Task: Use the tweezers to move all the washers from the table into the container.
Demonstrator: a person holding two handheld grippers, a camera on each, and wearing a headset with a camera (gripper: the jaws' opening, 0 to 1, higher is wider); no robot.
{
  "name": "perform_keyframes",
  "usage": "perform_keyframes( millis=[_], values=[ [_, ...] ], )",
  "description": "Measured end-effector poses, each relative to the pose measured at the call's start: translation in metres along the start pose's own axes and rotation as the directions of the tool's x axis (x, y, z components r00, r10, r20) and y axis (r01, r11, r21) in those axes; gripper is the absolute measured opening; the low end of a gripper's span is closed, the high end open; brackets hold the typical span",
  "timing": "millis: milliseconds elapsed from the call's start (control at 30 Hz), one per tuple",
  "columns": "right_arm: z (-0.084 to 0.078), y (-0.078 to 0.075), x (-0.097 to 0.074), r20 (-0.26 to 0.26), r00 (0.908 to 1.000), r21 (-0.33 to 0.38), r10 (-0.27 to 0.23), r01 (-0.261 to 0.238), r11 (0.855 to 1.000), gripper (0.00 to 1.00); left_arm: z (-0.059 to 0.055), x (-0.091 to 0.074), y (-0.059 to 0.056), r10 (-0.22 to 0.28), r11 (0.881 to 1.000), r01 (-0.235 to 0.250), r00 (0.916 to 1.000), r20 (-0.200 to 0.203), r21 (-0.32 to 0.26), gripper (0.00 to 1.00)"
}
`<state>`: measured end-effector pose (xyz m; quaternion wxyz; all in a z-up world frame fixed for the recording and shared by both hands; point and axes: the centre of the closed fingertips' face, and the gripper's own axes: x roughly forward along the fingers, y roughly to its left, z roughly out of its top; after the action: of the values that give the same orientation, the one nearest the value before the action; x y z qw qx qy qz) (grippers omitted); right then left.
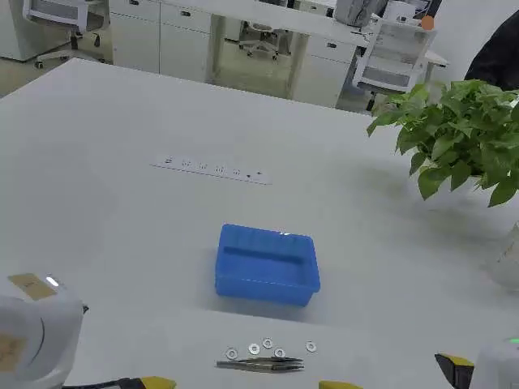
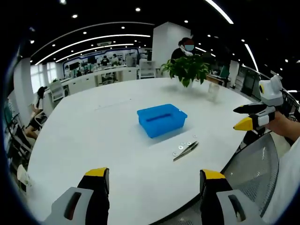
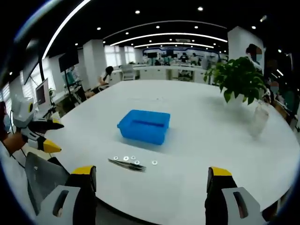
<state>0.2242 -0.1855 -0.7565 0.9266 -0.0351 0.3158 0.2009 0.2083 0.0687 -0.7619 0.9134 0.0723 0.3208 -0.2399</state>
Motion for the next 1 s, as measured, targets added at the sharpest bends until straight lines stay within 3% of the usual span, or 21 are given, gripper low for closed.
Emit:
perform_keyframes(
  millis=[1000],
  values=[
    [0.0001,-0.0007,0.0043,-0.007,0.9999,-0.002,0.008,-0.008,1.000,0.97,-0.0001,0.0032,0.0007,0.003,1.000,-0.003,0.9998,-0.018,0.023,0.78]
  ],
)
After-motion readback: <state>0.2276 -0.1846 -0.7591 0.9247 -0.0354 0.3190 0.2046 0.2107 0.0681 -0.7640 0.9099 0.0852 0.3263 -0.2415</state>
